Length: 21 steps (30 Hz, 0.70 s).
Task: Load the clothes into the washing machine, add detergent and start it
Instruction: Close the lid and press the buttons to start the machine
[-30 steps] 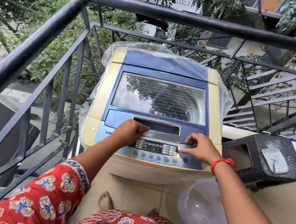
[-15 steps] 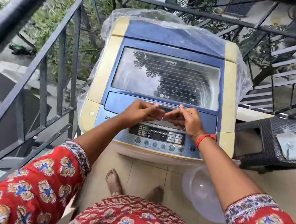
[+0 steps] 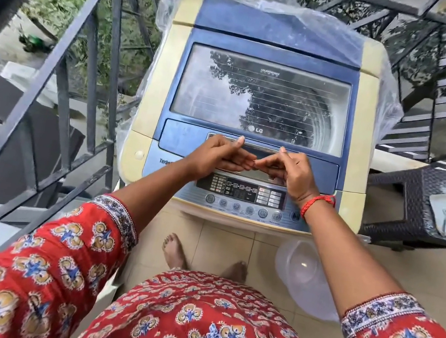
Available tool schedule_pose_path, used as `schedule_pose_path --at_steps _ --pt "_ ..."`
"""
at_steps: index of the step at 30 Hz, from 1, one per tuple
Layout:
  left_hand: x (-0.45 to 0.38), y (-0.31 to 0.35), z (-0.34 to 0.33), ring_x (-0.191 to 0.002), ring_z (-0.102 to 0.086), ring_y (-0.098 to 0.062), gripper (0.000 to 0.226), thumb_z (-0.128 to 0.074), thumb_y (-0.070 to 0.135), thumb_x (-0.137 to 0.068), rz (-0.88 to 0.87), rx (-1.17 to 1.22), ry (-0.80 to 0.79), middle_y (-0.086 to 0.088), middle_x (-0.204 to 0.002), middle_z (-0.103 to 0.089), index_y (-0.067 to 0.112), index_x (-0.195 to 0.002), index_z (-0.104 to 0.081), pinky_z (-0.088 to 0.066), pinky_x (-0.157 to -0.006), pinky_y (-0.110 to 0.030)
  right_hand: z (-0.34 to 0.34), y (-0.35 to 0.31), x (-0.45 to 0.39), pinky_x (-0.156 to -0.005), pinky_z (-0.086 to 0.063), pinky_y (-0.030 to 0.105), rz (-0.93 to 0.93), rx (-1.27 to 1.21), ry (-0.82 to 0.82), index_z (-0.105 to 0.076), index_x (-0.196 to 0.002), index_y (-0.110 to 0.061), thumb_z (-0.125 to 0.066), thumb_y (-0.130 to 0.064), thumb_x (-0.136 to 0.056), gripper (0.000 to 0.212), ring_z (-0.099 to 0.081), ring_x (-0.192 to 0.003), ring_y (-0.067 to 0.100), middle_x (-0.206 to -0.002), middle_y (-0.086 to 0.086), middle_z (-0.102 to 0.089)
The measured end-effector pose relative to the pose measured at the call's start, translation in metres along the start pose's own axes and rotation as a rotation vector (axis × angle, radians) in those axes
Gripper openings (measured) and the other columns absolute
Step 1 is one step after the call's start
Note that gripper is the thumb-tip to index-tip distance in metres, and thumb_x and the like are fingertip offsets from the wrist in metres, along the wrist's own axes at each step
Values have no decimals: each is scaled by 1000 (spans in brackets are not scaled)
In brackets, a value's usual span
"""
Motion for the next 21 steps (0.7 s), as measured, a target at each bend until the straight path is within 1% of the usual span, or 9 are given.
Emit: schedule_pose_path --at_steps 2,4,8,13,15,17,18,20,21 --pt "0 1 -1 -100 -69 -29 51 -37 41 -98 0 1 3 -15 -96 -74 3 -103 -71 -54 -94 -39 1 0 -2 -82 -57 31 -2 -8 -18 -71 -88 8 -35 -26 -98 50 -70 -94 35 -94 30 -70" --pt "1 3 -2 -100 -69 -29 50 -34 34 -103 -2 -11 10 -15 -96 -74 -1 -106 -69 -53 -95 -40 3 0 -4 -87 -56 34 -14 -11 -36 -71 -87 6 -35 -26 -98 49 -70 -94 35 -93 29 -70" --pt "1 4 -2 -102 -69 -30 49 -33 32 -104 6 -22 27 -20 -100 -72 -1 -106 -69 -52 -96 -43 4 1 -5 -86 -57 33 -13 3 -41 -70 -89 9 -34 -22 -101 49 -71 -94 34 -94 30 -69" --pt "2 6 -3 -102 -69 -30 49 -33 31 -104 5 -34 32 -23 -103 -70 -2 -107 -68 -53 -96 -43 3 -3 -3 -84 -57 31 23 30 -35 -68 -93 15 -36 -25 -97 52 -71 -92 33 -94 29 -70" --pt "2 6 -3 -101 -69 -30 49 -32 31 -104 7 -43 34 -23 -103 -70 -4 -109 -67 -53 -95 -41 3 -4 -3 -84 -57 30 35 41 -31 -68 -93 16 -36 -25 -98 52 -71 -92 32 -93 29 -70" --pt "2 6 -3 -100 -70 -28 49 -32 31 -104 7 -43 33 -19 -100 -72 -2 -108 -68 -54 -94 -40 3 -3 -3 -82 -57 31 36 55 -23 -69 -91 14 -36 -25 -98 52 -72 -90 30 -92 27 -70" --pt "2 6 -4 -99 -70 -27 49 -33 32 -104 9 -40 32 -16 -97 -73 0 -106 -69 -54 -93 -39 3 -2 -3 -82 -57 35 30 56 -19 -71 -89 11 -37 -27 -97 51 -72 -90 31 -91 27 -71" --pt "3 6 -4 -99 -70 -26 49 -33 34 -104 11 -37 34 -14 -96 -74 2 -104 -71 -55 -92 -37 5 3 -5 -85 -54 52 14 62 -10 -74 -86 3 -38 -29 -98 49 -72 -91 34 -89 26 -72" --pt "3 6 -4 -99 -70 -27 49 -33 34 -104 9 -38 38 -16 -97 -74 2 -104 -71 -55 -92 -37 7 5 -6 -84 -49 60 10 72 -6 -75 -85 1 -39 -30 -99 49 -72 -90 35 -89 26 -72"
Point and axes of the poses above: each hand's wrist, its own x-axis away from the middle knuckle, its own z-axis out of the back of the hand, y = z × x, the point moved 6 cm from there along -x, towards the middle knuckle
